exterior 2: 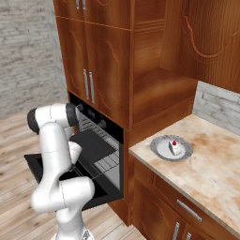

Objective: Take the baked cake out of the oven and place it on the plate for cooling. Then close the oven door.

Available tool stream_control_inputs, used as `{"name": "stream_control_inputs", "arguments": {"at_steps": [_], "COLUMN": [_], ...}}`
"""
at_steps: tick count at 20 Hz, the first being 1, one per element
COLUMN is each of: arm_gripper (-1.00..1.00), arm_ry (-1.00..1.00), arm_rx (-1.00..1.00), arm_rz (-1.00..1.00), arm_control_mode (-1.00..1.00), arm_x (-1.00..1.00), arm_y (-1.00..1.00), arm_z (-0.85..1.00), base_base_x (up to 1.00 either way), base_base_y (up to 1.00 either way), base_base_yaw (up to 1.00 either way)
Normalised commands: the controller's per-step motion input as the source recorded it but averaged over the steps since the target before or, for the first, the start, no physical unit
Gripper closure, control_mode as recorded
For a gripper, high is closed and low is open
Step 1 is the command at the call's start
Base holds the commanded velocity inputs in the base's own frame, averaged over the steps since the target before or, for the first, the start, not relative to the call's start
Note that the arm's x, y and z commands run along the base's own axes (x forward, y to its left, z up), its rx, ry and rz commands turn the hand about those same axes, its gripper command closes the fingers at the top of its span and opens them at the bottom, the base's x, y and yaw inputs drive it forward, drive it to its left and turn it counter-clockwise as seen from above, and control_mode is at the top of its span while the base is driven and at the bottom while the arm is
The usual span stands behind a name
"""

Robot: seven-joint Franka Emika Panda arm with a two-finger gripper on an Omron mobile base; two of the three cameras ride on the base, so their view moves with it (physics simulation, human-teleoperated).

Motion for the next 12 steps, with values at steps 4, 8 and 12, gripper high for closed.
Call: {"name": "stream_control_inputs", "arguments": {"at_steps": [4, 8, 12], "arm_gripper": [-1.0, -1.0, -1.0], "arm_ry": [0.0, 0.0, 0.0], "arm_rx": [0.0, 0.0, 0.0], "arm_rz": [0.0, 0.0, 0.0], "arm_control_mode": [-1.0, -1.0, -1.0], "arm_x": [0.21, 0.2, 0.2], "arm_y": [0.07, 0.08, 0.06], "arm_z": [-0.12, -0.12, -0.09], "base_base_x": [0.0, 0.0, 0.0], "base_base_y": [0.0, 0.0, 0.0], "base_base_yaw": [0.0, 0.0, 0.0]}}
